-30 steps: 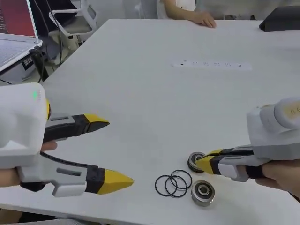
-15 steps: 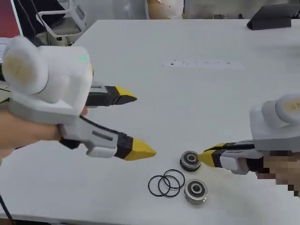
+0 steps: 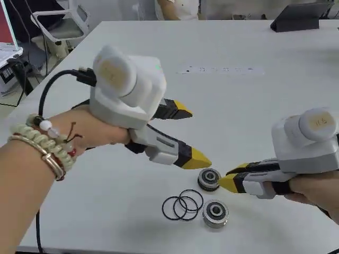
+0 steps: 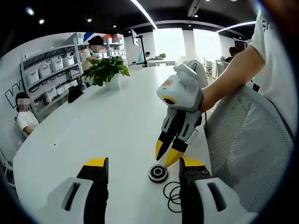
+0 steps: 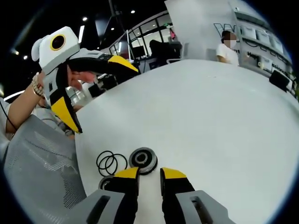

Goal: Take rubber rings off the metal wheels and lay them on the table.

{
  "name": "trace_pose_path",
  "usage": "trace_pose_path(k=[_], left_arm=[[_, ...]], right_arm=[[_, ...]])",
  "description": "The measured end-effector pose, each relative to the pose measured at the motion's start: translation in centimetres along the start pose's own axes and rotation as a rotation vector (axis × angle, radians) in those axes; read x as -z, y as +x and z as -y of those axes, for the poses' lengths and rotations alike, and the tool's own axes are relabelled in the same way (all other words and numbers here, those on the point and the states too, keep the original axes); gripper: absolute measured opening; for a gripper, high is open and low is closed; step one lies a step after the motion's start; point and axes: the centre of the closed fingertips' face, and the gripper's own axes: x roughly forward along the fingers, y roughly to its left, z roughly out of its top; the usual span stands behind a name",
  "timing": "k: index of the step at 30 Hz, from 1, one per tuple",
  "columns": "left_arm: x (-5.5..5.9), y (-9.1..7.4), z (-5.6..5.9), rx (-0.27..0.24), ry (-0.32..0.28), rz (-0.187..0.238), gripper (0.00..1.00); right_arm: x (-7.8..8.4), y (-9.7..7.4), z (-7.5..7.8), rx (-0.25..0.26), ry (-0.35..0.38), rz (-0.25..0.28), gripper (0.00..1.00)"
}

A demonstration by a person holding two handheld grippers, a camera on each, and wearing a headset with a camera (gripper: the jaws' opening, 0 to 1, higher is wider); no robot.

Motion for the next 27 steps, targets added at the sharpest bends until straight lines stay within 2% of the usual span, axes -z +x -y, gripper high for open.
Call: trace_pose_path(k=[3,8,11,13,15,20,24,25,27], left_arm=[[0.3,1.0,0.0,-0.015,-0.014,0.015,0.53],[2.0,2.5,1.1,-0.022,-0.029,0.026,0.43],[3.8,3.2,2.0,0.004,-0.024,-0.010,0.37],[4.4,3.6,1.8,-0.006,-0.022,-0.019,0.32],[4.7,4.0,1.5,-0.022,-0.053,-0.014,0.28],[4.9,4.6,2.3,0.010,-0.069,-0.019,0.23],[5.7,5.2,3.0,0.036,-0.061,-0.047,0.18],[6.3,5.3,2.9,0.028,-0.055,-0.083,0.15],[6.1,5.2,2.7,0.020,-0.077,-0.072,0.11]], right_arm=[[0.1,0.2,-0.2,-0.006,-0.012,-0.004,0.15],[0.2,0.4,-0.5,-0.016,-0.035,-0.003,0.17],[0.5,0.5,-0.5,-0.021,-0.047,-0.018,0.18],[0.7,0.6,-0.5,-0.018,-0.057,-0.026,0.18],[0.7,0.7,-0.6,-0.023,-0.063,-0.029,0.18],[0.9,0.9,-0.7,-0.018,-0.088,-0.030,0.19],[1.0,1.1,-0.9,-0.023,-0.092,-0.034,0.19],[1.1,1.1,-0.9,-0.022,-0.098,-0.035,0.18],[1.0,1.1,-0.9,-0.020,-0.103,-0.033,0.18]])
